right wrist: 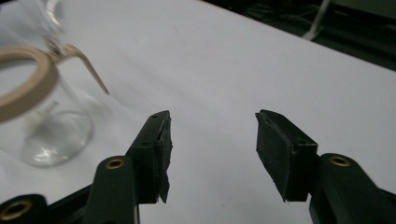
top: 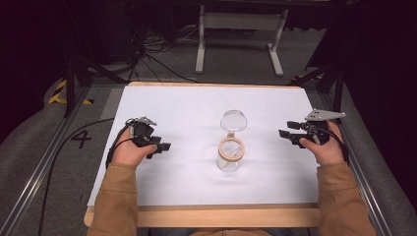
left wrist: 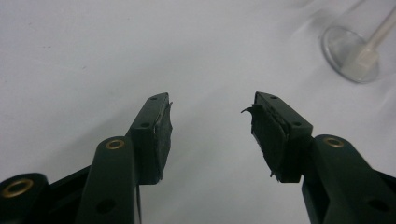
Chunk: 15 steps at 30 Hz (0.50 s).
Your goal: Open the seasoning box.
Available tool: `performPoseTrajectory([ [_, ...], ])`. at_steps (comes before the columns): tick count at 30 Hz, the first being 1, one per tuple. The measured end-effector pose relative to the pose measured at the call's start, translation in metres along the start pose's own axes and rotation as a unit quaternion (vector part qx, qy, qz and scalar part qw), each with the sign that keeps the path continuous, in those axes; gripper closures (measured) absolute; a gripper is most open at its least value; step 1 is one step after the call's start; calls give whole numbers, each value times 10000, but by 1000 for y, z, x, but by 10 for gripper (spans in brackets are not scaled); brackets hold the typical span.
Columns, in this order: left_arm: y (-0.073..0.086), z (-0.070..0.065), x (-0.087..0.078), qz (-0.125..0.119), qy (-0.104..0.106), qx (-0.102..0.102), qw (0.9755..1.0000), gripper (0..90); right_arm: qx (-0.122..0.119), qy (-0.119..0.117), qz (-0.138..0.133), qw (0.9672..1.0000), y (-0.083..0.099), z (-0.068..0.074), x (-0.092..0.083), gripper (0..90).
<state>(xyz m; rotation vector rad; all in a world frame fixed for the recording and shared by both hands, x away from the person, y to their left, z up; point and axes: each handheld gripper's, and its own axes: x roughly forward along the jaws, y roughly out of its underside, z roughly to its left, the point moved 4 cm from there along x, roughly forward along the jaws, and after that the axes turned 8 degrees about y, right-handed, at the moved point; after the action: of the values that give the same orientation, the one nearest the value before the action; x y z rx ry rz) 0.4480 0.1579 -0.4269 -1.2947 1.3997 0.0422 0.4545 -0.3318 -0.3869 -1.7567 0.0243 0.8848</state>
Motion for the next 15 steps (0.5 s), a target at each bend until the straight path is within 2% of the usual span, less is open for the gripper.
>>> performPoseTrajectory([
  [1,0,4,2,-16,-73,-13,10000,455,6,130,199,9997,10,-7,5,457],
  [2,1,4,3,-37,-51,-62,10000,451,26,161,263,9995,14,-10,8,453],
  [6,1,6,6,-37,-51,-79,9999,427,199,176,427,9987,24,-15,16,431],
  [8,1,6,9,0,-39,-106,9999,417,239,212,628,9975,34,-19,24,431],
  [14,2,8,15,-7,-56,-60,10000,382,287,206,830,9959,49,-24,37,427],
  [15,2,9,17,-18,-79,9,10000,373,234,268,1038,9940,56,-26,42,426],
])
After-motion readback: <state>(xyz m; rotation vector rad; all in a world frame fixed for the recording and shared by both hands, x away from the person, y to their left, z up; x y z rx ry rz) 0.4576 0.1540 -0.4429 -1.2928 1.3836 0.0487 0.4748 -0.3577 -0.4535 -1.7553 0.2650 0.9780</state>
